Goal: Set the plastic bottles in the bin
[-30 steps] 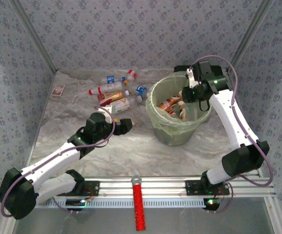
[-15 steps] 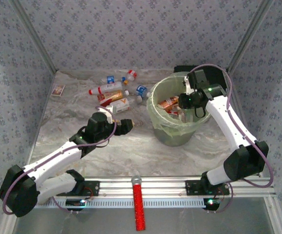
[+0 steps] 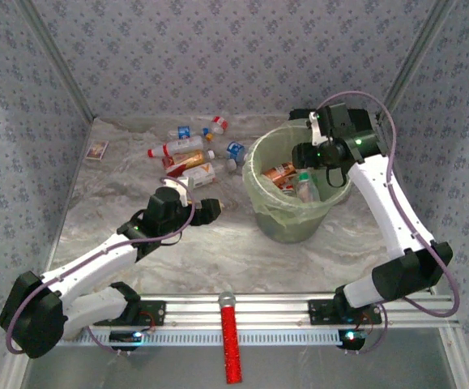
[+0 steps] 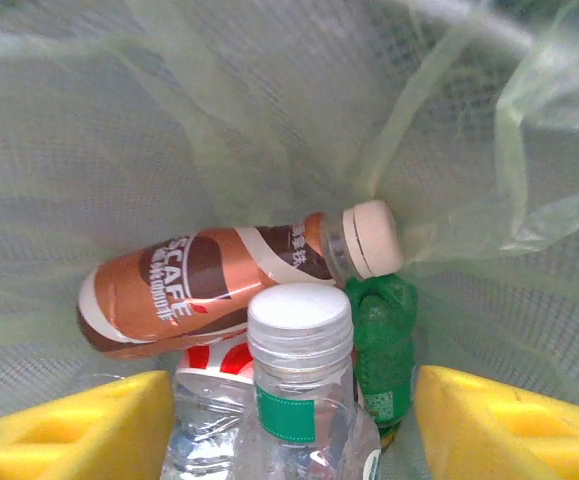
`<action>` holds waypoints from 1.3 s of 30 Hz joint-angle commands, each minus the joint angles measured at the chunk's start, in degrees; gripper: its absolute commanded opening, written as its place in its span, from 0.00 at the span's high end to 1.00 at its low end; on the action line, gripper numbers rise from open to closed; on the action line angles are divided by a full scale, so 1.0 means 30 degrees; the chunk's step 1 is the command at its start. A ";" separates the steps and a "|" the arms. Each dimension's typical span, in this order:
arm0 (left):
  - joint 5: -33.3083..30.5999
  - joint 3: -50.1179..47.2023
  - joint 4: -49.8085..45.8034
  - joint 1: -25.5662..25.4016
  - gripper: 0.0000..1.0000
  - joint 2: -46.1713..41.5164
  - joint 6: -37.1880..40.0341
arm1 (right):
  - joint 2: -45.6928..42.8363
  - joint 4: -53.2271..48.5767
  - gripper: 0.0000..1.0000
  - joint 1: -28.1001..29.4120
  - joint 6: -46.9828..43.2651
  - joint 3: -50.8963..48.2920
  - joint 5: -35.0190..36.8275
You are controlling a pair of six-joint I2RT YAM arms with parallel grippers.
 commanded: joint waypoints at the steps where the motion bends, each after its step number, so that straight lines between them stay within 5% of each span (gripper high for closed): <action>1: -0.0553 0.0383 -0.0844 -0.0073 0.04 0.0348 -0.0191 | -0.0499 -0.1357 0.33 0.0192 -0.0221 0.0981 0.0416; 11: -0.2045 0.3510 -0.4900 0.1224 0.04 0.2198 0.0193 | -0.1554 -0.0851 0.33 0.0298 0.0181 0.1420 -0.1291; 18: -0.2790 0.7024 -0.6927 0.2773 0.02 0.4975 0.7357 | -0.2175 -0.1103 0.33 0.0168 0.0094 0.1061 -0.1436; 27: -0.1755 1.0963 -0.7915 0.4470 0.04 0.9488 1.3440 | -0.2822 -0.0986 0.33 -0.0214 0.0115 0.0074 -0.1855; 39: -0.1767 1.5498 -0.9789 0.4470 0.09 1.5015 1.6885 | -0.3555 -0.1395 0.33 -0.0923 -0.0165 -0.0570 -0.1957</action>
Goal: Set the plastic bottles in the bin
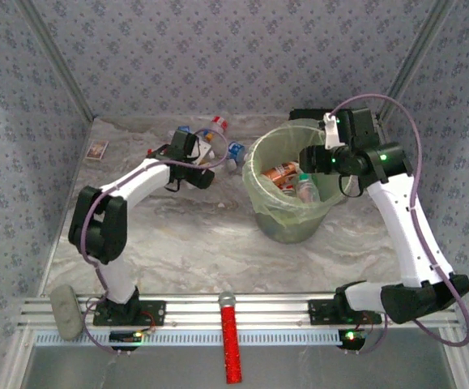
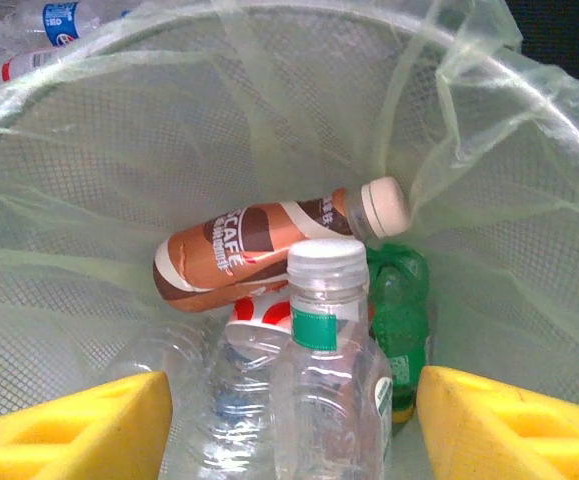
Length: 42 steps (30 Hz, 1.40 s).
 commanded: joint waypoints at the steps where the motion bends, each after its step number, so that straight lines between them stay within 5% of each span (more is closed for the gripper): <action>1: 0.0130 0.1360 -0.1149 -0.0029 0.09 0.1074 0.1411 | -0.0609 -0.0456 0.33 -0.0265 -0.0199 -0.0251 -0.0231; 10: 0.0378 0.1585 -0.2005 -0.0710 0.19 0.2400 0.1441 | -0.0873 -0.0259 0.33 -0.0752 -0.0257 -0.0681 -0.0421; 17: -0.1651 0.0238 -0.1072 -0.1578 0.23 0.2557 0.0603 | -0.0861 -0.0101 0.33 -0.0885 -0.0299 -0.0859 -0.0589; 29: -0.2096 -0.0357 -0.0659 -0.1781 0.48 0.2234 -0.0793 | -0.1118 -0.0105 0.33 -0.1061 -0.0280 -0.0860 -0.0743; 42: -0.1978 -0.4408 0.1236 -0.2197 0.55 -0.5368 -0.4831 | -0.1418 0.1706 0.33 -0.0930 0.1370 0.0764 -0.5653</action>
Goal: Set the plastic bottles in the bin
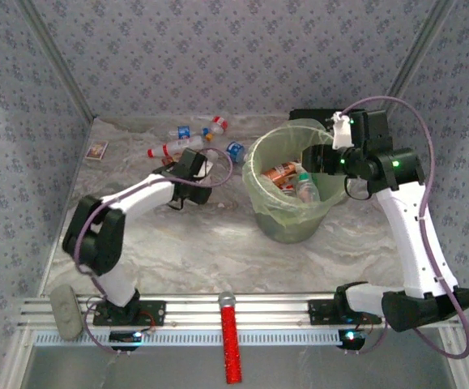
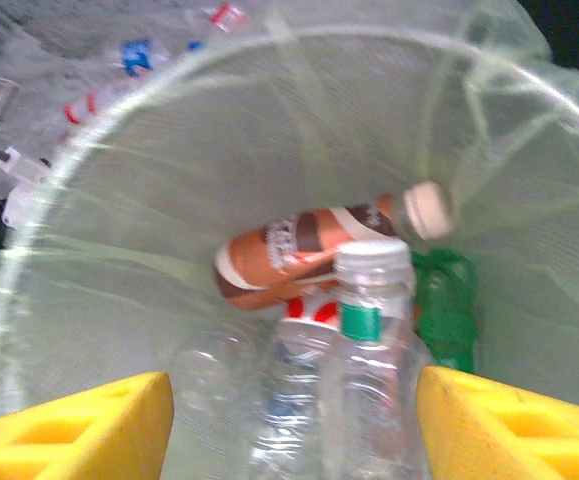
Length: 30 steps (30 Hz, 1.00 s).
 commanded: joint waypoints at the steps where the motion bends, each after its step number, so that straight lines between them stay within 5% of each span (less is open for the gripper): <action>1: -0.0022 -0.0605 0.0891 -0.0202 0.55 -0.3104 -0.1930 | -0.0376 0.1526 0.34 0.0376 0.1197 0.0865 -0.2563; 12: 0.4840 -0.4375 0.5825 -0.1316 0.63 -1.0700 -0.5391 | 0.2928 0.4062 0.24 0.4835 0.2372 0.4140 -0.3388; 19: 0.5525 -0.5096 0.8821 -0.3324 0.66 -1.1666 -0.6172 | 0.5135 0.5590 0.14 0.6286 0.3089 0.5236 -0.4456; 30: 0.5439 -0.4787 0.9175 -0.4166 0.66 -1.1790 -0.6581 | 0.7908 0.6828 0.11 0.7112 0.4655 0.5712 -0.5671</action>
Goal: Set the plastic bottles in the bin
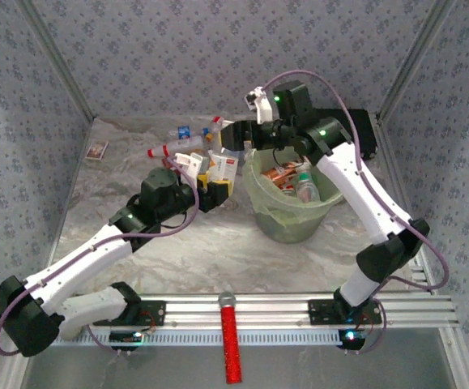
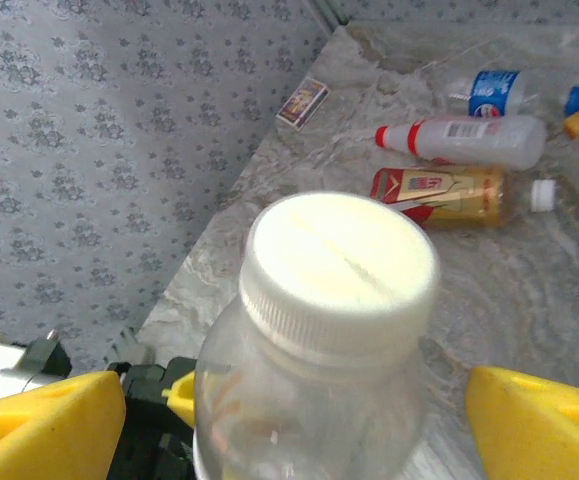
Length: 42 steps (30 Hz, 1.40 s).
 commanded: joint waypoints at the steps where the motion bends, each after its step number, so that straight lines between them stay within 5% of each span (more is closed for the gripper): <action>1: 0.0242 0.0200 0.0997 -0.0153 0.66 -0.0562 -0.0251 | 0.0503 0.0397 0.11 0.0434 0.0705 0.0713 -0.0774; 14: 0.0029 0.0368 0.0570 -0.0227 0.63 -0.0938 -0.0156 | 0.0768 0.0757 0.43 0.0313 0.0767 0.0563 -0.1064; 16: 0.0023 0.0368 0.0542 -0.0232 0.50 -0.1025 -0.0141 | 0.0700 0.0662 0.45 0.0288 0.0609 0.0813 -0.0980; 19: 0.0007 0.0361 0.0261 -0.0217 0.16 -0.1241 -0.0083 | 0.0598 0.0246 0.46 0.0038 0.0212 0.1437 -0.0806; 22: -0.0354 0.0146 -0.0318 -0.0205 0.04 -0.1687 -0.0039 | 0.0155 -0.0479 0.47 -0.0554 -0.0362 0.2235 -0.0532; 33: -0.2470 -0.1276 -0.2958 -0.0129 0.01 -0.2383 -0.0954 | -0.3910 -0.4746 0.51 -0.4903 -0.2259 0.3112 0.2115; 42: -0.2809 -0.1493 -0.2797 0.0029 0.01 -0.1773 -0.1459 | -0.3968 -0.9340 0.53 -0.6741 -0.6865 0.3170 0.9986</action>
